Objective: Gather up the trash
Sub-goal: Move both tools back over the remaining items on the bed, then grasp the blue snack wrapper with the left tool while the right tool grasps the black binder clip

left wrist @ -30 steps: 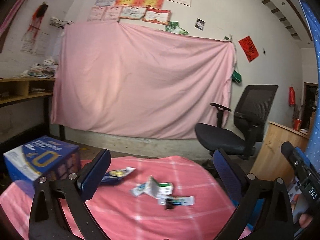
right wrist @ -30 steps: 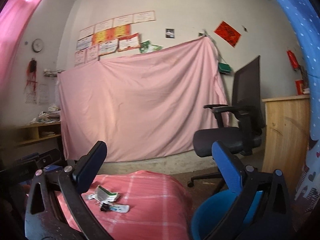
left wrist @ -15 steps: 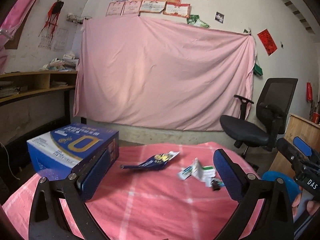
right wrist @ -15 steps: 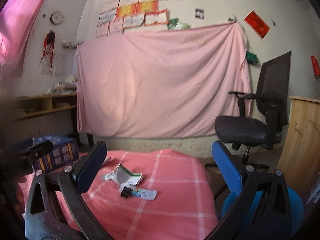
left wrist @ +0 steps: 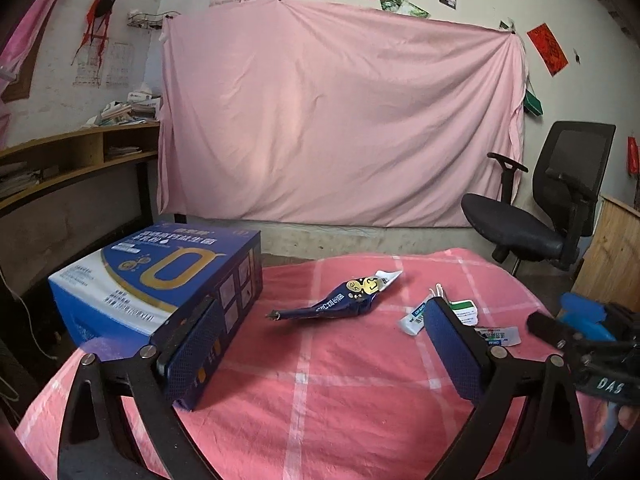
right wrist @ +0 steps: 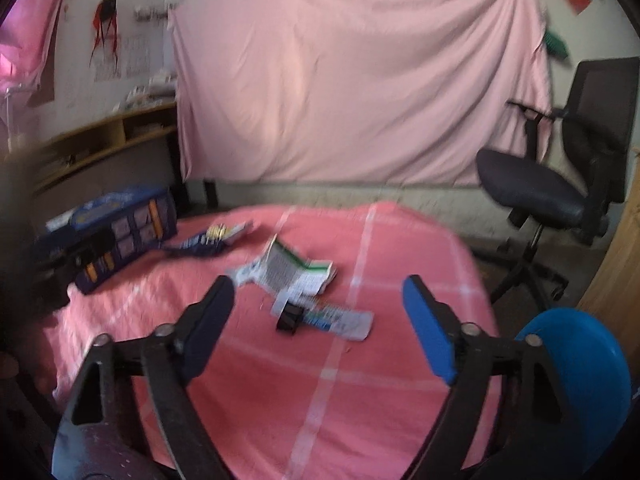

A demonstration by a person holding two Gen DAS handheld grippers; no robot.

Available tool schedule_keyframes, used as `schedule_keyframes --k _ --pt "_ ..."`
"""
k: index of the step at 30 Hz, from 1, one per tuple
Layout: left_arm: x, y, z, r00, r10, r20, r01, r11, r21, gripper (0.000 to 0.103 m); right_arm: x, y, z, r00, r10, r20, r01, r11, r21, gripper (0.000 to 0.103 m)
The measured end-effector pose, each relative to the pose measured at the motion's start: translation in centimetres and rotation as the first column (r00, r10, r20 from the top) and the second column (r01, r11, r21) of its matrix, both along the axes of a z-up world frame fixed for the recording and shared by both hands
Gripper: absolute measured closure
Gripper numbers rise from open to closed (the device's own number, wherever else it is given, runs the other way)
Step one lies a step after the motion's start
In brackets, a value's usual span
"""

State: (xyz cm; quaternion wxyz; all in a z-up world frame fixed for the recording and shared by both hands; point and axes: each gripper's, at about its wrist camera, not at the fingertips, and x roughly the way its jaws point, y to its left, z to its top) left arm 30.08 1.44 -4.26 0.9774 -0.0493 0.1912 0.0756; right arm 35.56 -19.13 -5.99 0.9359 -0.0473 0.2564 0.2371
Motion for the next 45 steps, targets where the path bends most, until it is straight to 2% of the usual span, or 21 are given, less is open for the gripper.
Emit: schedule_keyframes --k 3,5,7,13,17,21,27,30,32,33,36,38,45 --pt "1.0 -0.2 -0.2 1.000 -0.024 -0.015 0.025 0.999 0.041 0.014 0.9 1.0 -1.0 0.997 0.029 -0.067 -0.031 0.999 -0.030 0.012" --pt "1.9 -0.4 -0.6 0.998 -0.051 -0.046 0.053 0.997 0.057 0.026 1.2 1.5 -1.4 0.995 0.044 -0.094 -0.049 0.998 -0.049 0.016" --pt "2.8 -0.2 -1.1 0.994 -0.065 -0.085 0.070 0.996 0.056 0.029 1.6 2.0 -1.8 0.991 0.061 -0.118 -0.069 0.996 -0.061 0.021" --pt "4.9 0.3 -1.8 0.985 -0.088 -0.147 0.096 0.994 0.049 0.029 3.4 3.6 -3.0 0.979 0.071 -0.193 -0.091 0.991 -0.100 0.032" --pt "6.2 0.0 -2.0 0.978 -0.109 -0.179 0.127 0.987 0.093 0.029 4.7 3.8 -3.8 0.965 0.069 -0.251 -0.095 0.991 -0.094 0.045" --pt "8.1 0.1 -2.8 0.967 -0.107 -0.231 0.140 0.981 0.132 0.029 5.1 3.4 -4.0 0.962 0.066 -0.267 -0.087 0.994 -0.070 0.053" --pt "10.4 0.8 -4.3 0.938 -0.093 -0.333 0.145 0.980 0.135 0.030 5.5 2.8 -4.0 0.958 0.063 -0.278 -0.078 0.996 -0.044 0.057" --pt "11.0 0.9 -5.1 0.924 -0.085 -0.372 0.151 0.977 0.152 0.039 5.4 3.1 -4.0 0.959 0.065 -0.275 -0.081 0.996 -0.048 0.059" --pt "11.4 0.8 -5.6 0.913 -0.077 -0.401 0.156 0.973 0.169 0.051 5.3 3.3 -4.0 0.960 0.069 -0.272 -0.086 0.995 -0.052 0.059" --pt "11.5 0.7 -5.8 0.907 -0.079 -0.414 0.162 0.972 0.168 0.053 5.3 3.3 -4.0 0.960 0.069 -0.272 -0.086 0.995 -0.052 0.059" --pt "11.5 1.0 -5.9 0.904 -0.083 -0.420 0.165 0.972 0.164 0.060 5.2 3.5 -4.0 0.960 0.071 -0.270 -0.089 0.995 -0.054 0.059" --pt "11.6 1.1 -6.2 0.900 -0.083 -0.428 0.168 0.972 0.166 0.071 5.3 3.5 -4.0 0.960 0.071 -0.270 -0.088 0.995 -0.054 0.059" --pt "11.2 0.7 -6.2 0.900 -0.076 -0.430 0.165 0.971 0.175 0.086 5.1 3.6 -4.0 0.960 0.069 -0.271 -0.085 0.995 -0.049 0.060"
